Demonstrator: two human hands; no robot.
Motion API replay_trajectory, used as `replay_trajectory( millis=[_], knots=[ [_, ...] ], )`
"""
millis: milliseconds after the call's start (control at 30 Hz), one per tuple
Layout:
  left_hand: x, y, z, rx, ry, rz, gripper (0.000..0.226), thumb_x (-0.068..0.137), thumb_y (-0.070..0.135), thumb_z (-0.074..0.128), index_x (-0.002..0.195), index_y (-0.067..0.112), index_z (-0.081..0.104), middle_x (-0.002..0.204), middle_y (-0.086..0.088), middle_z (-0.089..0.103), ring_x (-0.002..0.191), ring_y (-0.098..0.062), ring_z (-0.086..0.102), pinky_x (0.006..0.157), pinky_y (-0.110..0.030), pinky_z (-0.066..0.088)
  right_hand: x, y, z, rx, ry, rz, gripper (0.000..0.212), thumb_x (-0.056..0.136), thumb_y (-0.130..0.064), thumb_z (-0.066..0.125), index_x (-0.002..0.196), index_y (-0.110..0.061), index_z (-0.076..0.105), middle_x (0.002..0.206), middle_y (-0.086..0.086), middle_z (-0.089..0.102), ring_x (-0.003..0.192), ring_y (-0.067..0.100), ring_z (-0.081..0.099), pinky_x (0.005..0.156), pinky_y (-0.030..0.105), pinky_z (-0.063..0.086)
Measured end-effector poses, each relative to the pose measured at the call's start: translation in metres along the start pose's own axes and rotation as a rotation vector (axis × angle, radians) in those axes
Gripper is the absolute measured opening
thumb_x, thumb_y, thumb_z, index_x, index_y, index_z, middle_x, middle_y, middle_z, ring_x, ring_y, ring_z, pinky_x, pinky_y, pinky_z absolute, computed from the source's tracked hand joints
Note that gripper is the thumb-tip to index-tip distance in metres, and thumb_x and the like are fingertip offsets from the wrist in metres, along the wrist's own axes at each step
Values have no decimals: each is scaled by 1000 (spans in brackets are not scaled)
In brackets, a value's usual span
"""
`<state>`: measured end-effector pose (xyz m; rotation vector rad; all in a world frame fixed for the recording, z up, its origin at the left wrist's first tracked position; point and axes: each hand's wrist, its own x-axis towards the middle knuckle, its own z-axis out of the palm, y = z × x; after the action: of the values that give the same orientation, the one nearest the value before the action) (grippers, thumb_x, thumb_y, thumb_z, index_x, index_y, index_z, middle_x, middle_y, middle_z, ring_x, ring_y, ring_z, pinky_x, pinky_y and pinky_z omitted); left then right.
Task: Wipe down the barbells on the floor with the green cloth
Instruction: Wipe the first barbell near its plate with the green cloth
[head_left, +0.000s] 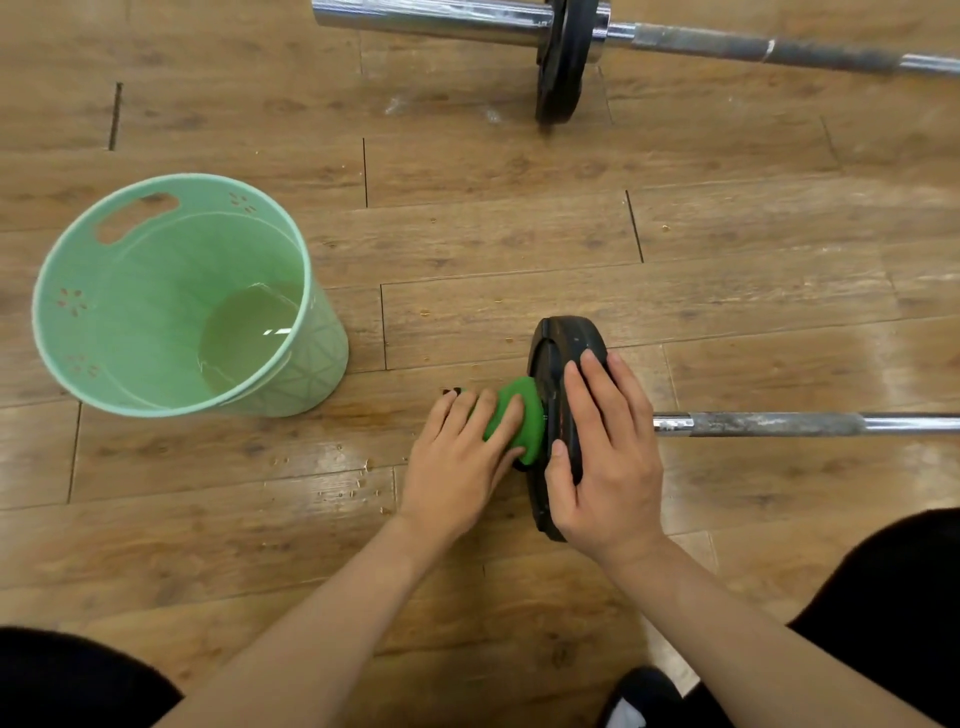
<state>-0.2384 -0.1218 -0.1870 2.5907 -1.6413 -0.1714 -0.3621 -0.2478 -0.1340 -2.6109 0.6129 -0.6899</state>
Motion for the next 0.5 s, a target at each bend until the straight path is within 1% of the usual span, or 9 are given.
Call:
replay_trajectory(
  millis=[67,167,200,267,333,367,400,433,500],
  knots=[
    [11,-4,-6,23,-13,-73,44,108,47,42,126,14,65,111,-12,65,100,-33,58,91,-44,44,1,0,1,0,8,3,59,92,-16,54,147,5,51,155,22,47,151,41,33,118,58,36],
    [61,3,-22,-107,-154,-350,52,108,49,36,90,15,72,81,-7,66,81,-33,66,66,-36,41,10,4,2,11,13,25,59,92,-16,53,147,5,51,155,21,47,150,40,35,119,57,36],
    [73,3,-21,-148,-205,-385,55,107,50,35,86,16,72,77,-6,63,80,-32,68,64,-34,40,13,5,2,11,10,32,59,92,-17,53,147,4,51,155,20,47,150,40,35,119,56,35],
    [73,5,-20,-159,-125,-285,51,106,47,37,85,16,72,78,-6,64,78,-32,68,62,-34,38,17,5,2,17,-1,39,59,93,-18,52,148,4,51,156,20,47,150,39,35,119,56,35],
    [40,12,-10,-126,59,-182,38,106,38,42,106,14,71,100,-11,68,93,-34,65,76,-41,45,19,5,2,19,-5,39,60,92,-18,53,148,4,51,155,20,47,151,39,34,119,56,35],
    [21,18,1,-116,122,-132,37,107,34,45,126,12,67,120,-15,66,111,-36,62,95,-46,46,18,5,2,20,-5,39,60,92,-18,53,148,4,51,155,20,47,151,39,34,119,56,35],
    [3,21,12,-106,143,-77,44,107,30,46,145,11,56,140,-17,58,131,-38,53,114,-49,38,18,4,2,23,-2,37,59,92,-18,53,147,4,51,155,20,47,151,39,34,119,56,35],
    [-10,22,21,-85,146,-43,52,107,29,45,156,14,45,154,-17,48,145,-38,42,125,-51,27,17,4,1,27,1,35,59,92,-17,53,147,4,51,155,20,47,151,39,34,119,57,35],
    [-19,17,25,-73,169,7,56,108,30,40,163,19,34,164,-16,38,154,-36,31,129,-51,18,15,3,2,28,10,32,58,93,-18,52,147,4,52,155,20,48,151,39,34,119,56,35]
  ],
)
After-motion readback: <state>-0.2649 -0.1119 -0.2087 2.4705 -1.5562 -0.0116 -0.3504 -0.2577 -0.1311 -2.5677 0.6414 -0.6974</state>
